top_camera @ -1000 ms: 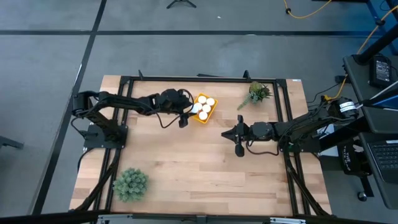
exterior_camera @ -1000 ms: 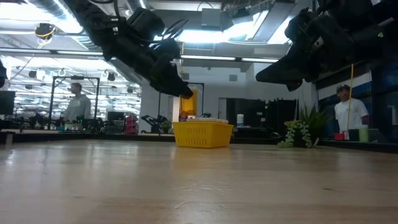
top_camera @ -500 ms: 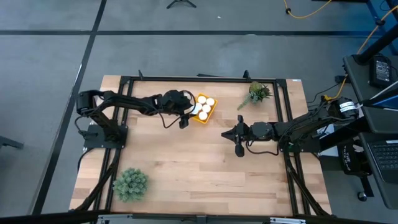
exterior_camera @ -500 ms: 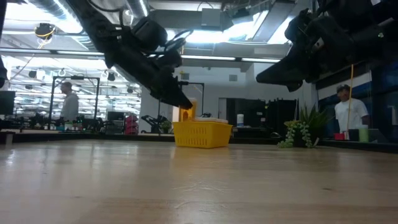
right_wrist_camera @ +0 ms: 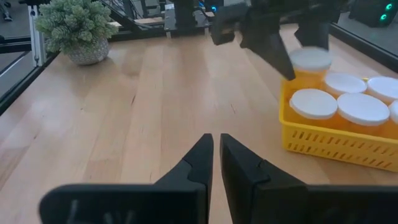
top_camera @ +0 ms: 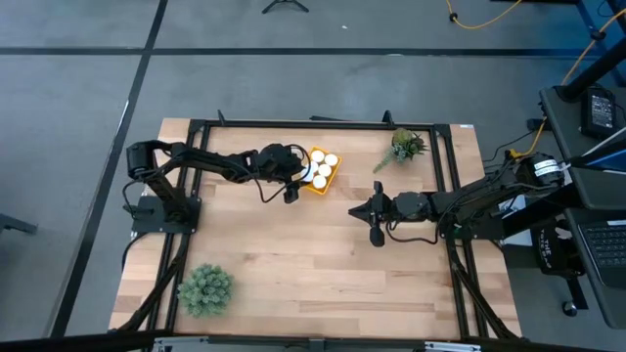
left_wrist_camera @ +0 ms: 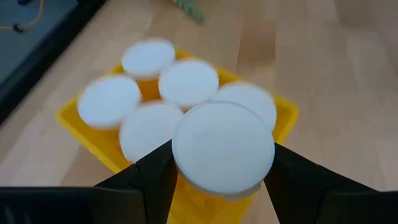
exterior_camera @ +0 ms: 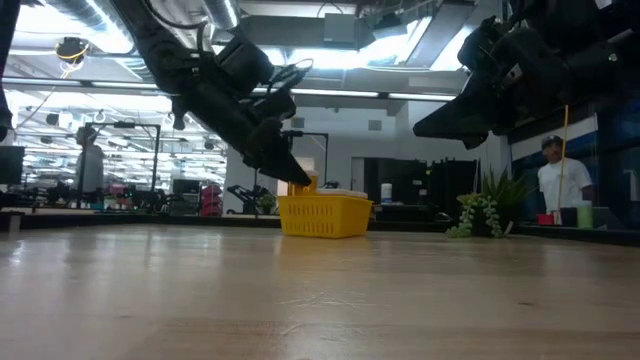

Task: Pick and place pill bottles into a basket
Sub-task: Put the pill bottle into the bin

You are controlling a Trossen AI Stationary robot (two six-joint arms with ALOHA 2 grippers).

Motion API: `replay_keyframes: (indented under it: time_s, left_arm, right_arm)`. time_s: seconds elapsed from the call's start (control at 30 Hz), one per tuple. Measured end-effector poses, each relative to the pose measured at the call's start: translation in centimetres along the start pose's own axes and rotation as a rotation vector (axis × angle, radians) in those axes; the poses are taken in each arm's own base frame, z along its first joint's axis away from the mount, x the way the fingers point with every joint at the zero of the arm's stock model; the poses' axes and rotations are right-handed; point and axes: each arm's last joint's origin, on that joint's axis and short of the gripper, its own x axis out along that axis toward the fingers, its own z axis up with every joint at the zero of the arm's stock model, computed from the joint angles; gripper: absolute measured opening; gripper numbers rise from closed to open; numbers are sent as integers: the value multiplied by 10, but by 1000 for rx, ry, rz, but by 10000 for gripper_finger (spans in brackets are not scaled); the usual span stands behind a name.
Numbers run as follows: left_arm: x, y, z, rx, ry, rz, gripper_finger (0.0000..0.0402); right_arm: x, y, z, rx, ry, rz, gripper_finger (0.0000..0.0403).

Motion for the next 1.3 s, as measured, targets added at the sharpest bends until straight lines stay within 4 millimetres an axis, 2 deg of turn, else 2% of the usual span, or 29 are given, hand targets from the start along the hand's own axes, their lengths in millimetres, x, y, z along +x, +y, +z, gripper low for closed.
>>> replay_keyframes:
  time_s: [0.37, 0.8, 1.3]
  left_arm:
    - [14, 0, -11, 15, 27, -4, 212]
    - [14, 0, -12, 20, 28, -7, 213]
    - [14, 1, -12, 21, 30, -2, 245]
  right_arm:
    - [0, 0, 0, -1, 3, -1, 35]
    - [0, 0, -1, -2, 9, -1, 35]
    - [0, 0, -1, -2, 9, -1, 35]
